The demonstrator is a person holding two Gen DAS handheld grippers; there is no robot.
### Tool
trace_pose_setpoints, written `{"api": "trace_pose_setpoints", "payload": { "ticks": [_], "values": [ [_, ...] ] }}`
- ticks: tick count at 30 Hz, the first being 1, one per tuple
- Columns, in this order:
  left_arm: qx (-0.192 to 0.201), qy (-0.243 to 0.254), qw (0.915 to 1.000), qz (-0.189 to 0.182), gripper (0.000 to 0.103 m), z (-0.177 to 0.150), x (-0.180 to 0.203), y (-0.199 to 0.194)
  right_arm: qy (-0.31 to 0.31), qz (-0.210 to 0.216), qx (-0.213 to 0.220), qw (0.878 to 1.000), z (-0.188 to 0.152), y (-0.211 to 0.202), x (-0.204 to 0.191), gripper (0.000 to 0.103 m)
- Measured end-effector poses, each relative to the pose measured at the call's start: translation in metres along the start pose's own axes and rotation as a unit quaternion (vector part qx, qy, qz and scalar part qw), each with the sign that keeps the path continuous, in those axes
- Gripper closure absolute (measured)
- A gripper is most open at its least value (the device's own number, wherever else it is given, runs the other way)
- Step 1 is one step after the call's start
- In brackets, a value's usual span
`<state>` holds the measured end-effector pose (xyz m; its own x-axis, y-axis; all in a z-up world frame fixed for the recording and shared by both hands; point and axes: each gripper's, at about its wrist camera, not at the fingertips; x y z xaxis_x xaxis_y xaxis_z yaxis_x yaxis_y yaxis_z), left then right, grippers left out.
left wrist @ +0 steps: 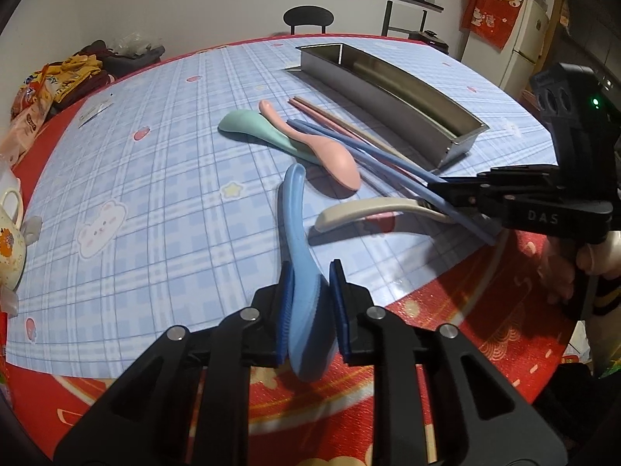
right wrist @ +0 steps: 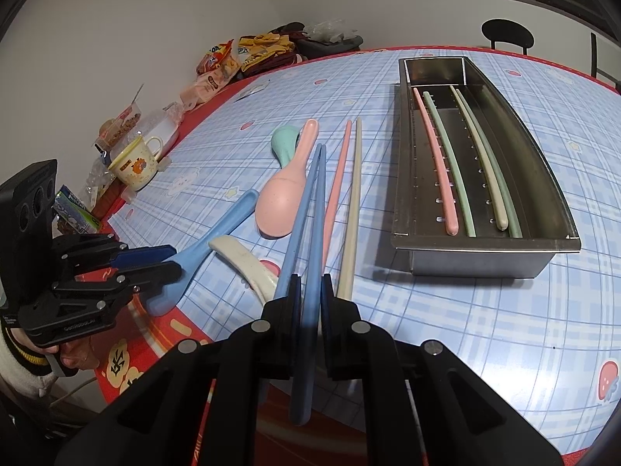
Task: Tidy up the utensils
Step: 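Lift the blue spoon with the left tool while the right tool holds the blue chopsticks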
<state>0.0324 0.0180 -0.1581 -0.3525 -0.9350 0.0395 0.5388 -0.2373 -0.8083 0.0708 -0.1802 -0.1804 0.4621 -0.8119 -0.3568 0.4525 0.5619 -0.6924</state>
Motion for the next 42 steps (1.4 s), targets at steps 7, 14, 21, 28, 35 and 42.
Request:
{"api": "trace_pose_setpoints", "payload": {
  "ticks": [7, 14, 21, 28, 35, 42],
  "values": [
    [-0.002, 0.014, 0.9999, -0.002, 0.080, -0.001, 0.009, -0.001, 0.001, -0.001, 0.000, 1.000, 0.000, 0.001, 0.000, 0.093],
    [-0.006, 0.026, 0.9996, 0.003, 0.079, -0.003, 0.012, 0.000, 0.000, -0.001, 0.000, 1.000, 0.000, 0.001, 0.000, 0.093],
    [-0.012, 0.025, 0.9996, 0.001, 0.077, -0.003, 0.010, 0.003, 0.001, 0.001, 0.000, 1.000, 0.000, 0.001, -0.001, 0.093],
    [-0.016, 0.032, 0.9993, 0.005, 0.076, -0.003, 0.011, 0.005, 0.000, 0.000, -0.001, 1.000, 0.000, 0.001, -0.001, 0.093],
    [0.002, 0.039, 0.9987, 0.034, 0.095, -0.001, 0.007, -0.005, 0.000, 0.000, -0.001, 1.000, 0.000, 0.001, 0.000, 0.093],
    [-0.009, 0.030, 0.9990, 0.030, 0.094, -0.007, -0.001, 0.003, -0.002, 0.000, -0.001, 1.000, -0.001, 0.001, -0.005, 0.093]
  ]
}}
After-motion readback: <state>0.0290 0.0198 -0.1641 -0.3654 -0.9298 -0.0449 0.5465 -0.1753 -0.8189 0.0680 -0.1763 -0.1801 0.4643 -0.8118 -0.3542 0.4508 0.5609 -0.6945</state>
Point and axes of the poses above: each gripper's, at about its wrist camera, not at the fingertips, and y roughly the way its jaws point, x to its right, z to its top, and after that the axes turned 1 degree about -z, right-handed
